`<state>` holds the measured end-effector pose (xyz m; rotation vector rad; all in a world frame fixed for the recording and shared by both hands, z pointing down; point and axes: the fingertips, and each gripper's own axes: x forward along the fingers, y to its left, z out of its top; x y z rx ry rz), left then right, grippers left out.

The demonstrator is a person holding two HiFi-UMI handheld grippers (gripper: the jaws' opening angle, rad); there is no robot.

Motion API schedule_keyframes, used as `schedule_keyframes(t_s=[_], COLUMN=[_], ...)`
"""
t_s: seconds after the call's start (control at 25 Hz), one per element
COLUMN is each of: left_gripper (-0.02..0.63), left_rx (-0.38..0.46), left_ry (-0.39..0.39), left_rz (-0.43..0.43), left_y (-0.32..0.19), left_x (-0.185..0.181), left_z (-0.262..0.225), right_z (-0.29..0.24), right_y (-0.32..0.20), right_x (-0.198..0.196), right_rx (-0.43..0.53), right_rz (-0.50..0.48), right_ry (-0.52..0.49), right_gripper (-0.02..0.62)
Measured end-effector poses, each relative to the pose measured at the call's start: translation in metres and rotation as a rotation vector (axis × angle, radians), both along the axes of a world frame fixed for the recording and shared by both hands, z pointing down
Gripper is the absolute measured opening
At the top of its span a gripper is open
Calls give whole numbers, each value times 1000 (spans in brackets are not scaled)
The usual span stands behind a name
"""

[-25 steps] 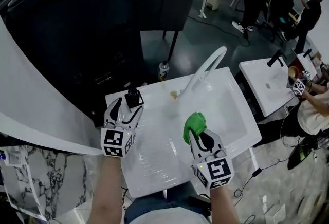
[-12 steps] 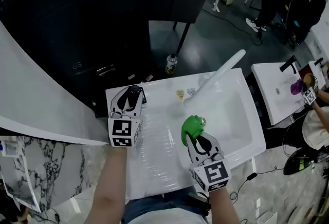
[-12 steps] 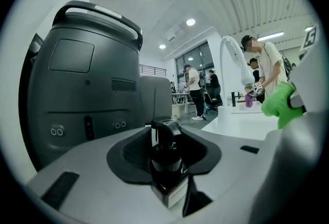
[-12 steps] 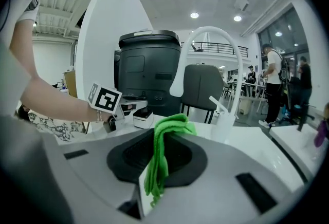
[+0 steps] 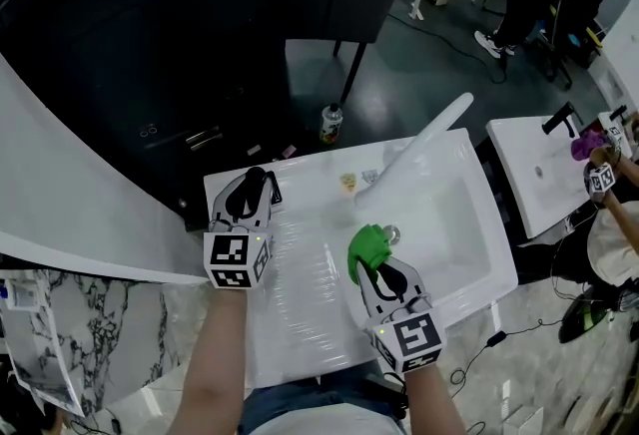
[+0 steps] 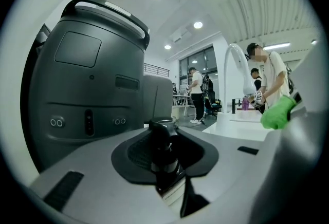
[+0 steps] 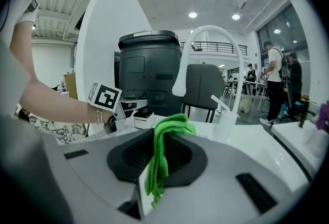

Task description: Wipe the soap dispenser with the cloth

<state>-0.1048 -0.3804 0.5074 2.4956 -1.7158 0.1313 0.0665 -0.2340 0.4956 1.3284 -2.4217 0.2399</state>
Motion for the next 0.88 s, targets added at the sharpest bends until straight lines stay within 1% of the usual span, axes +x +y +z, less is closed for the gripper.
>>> schedule_keyframes(t_s=[0.08, 0.24, 0.4, 0.6, 0.72, 0.88], left_gripper=[101, 100, 101, 101, 103, 99], left_rx=[-7, -43, -64, -57, -42, -42], left_ry=[-6, -53, -38, -56, -83, -58], left_rz=[23, 58, 82, 222, 287, 343], left_y=[3, 12, 25, 50, 67, 89], left_x=[1, -2, -9, 0, 7, 15], left_z=[-1, 1, -9, -30, -44, -63], right_z=[-2, -4, -10, -24, -35, -46], right_y=[1, 7, 16, 28, 35, 42], right_x=[-1, -7, -16, -27, -33, -41], right_rx=[2, 9, 23, 52, 73, 101], right_rz=[10, 20, 28, 51, 54, 36], right_ry=[-6, -1, 6, 3, 1, 5], right_gripper=[51, 51, 51, 51, 51, 51])
